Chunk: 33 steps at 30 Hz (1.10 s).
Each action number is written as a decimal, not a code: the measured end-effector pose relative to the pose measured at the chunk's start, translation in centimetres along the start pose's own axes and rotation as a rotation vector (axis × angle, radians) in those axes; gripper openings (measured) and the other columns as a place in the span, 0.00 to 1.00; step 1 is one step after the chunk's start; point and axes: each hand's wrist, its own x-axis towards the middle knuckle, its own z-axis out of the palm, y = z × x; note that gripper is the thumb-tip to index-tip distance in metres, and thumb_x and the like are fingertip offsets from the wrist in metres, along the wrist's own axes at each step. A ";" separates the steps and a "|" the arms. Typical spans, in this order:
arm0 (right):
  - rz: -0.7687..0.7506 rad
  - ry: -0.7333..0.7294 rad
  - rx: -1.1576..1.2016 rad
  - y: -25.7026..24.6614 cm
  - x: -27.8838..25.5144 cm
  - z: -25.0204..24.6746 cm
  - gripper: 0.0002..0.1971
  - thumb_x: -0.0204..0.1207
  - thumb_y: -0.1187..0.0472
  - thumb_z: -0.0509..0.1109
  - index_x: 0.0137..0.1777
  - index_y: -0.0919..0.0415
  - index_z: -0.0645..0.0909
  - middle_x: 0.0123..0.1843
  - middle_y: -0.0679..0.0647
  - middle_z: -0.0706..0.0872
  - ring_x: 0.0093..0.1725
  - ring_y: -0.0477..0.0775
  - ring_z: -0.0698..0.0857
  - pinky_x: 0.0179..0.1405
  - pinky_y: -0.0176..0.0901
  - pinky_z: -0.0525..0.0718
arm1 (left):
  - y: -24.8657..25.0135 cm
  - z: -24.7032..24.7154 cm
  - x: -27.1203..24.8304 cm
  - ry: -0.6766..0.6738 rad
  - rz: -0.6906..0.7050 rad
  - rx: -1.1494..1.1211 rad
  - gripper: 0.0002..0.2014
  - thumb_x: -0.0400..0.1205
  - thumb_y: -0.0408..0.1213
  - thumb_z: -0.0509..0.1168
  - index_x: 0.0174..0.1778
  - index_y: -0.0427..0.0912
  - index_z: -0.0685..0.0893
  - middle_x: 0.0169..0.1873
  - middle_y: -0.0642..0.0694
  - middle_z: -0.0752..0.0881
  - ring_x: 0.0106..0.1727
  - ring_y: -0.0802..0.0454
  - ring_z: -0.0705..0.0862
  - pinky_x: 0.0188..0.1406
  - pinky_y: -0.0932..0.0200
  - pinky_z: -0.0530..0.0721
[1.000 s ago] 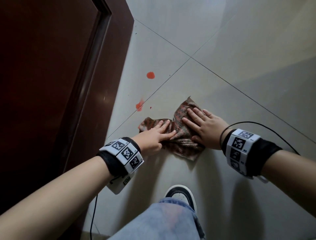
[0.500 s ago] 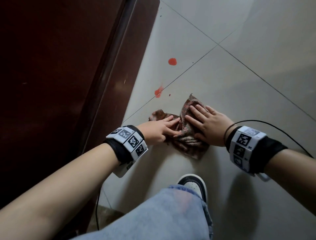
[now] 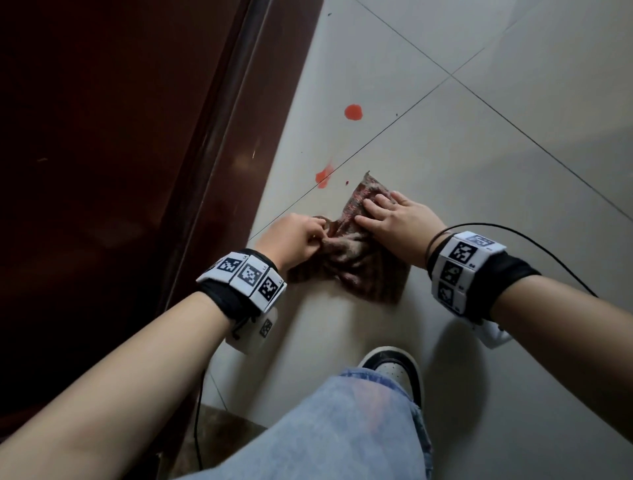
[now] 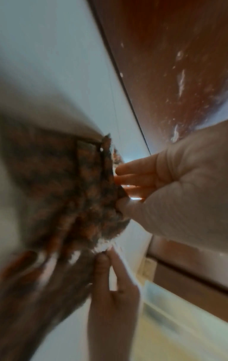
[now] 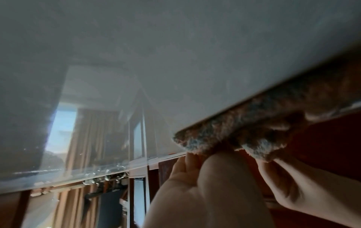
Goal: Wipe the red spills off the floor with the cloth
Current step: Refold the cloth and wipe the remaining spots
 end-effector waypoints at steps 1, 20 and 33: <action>0.001 0.012 0.011 0.0 0.1 0.0 0.22 0.85 0.63 0.52 0.78 0.58 0.67 0.81 0.60 0.65 0.80 0.61 0.63 0.81 0.51 0.52 | 0.1 -0.3 0.1 0.055 -0.026 -0.049 0.12 0.74 0.34 0.66 0.50 0.40 0.92 0.55 0.38 0.90 0.58 0.43 0.87 0.58 0.52 0.83; -0.598 -0.047 0.150 -3.0 -3.2 0.3 0.22 0.65 0.55 0.53 0.45 0.50 0.90 0.46 0.47 0.91 0.49 0.55 0.89 0.44 0.45 0.90 | 1.1 -0.9 -3.5 -0.330 0.136 -0.121 0.17 0.73 0.24 0.66 0.54 0.43 0.91 0.55 0.45 0.90 0.50 0.57 0.86 0.48 0.84 0.73; -0.574 0.055 0.041 -1.9 -2.0 2.4 0.20 0.64 0.61 0.56 0.41 0.63 0.91 0.45 0.55 0.92 0.43 0.58 0.91 0.33 0.46 0.90 | 2.6 2.1 -4.7 -0.380 0.245 0.624 0.37 0.79 0.42 0.63 0.83 0.46 0.53 0.84 0.50 0.49 0.83 0.50 0.55 0.76 0.52 0.58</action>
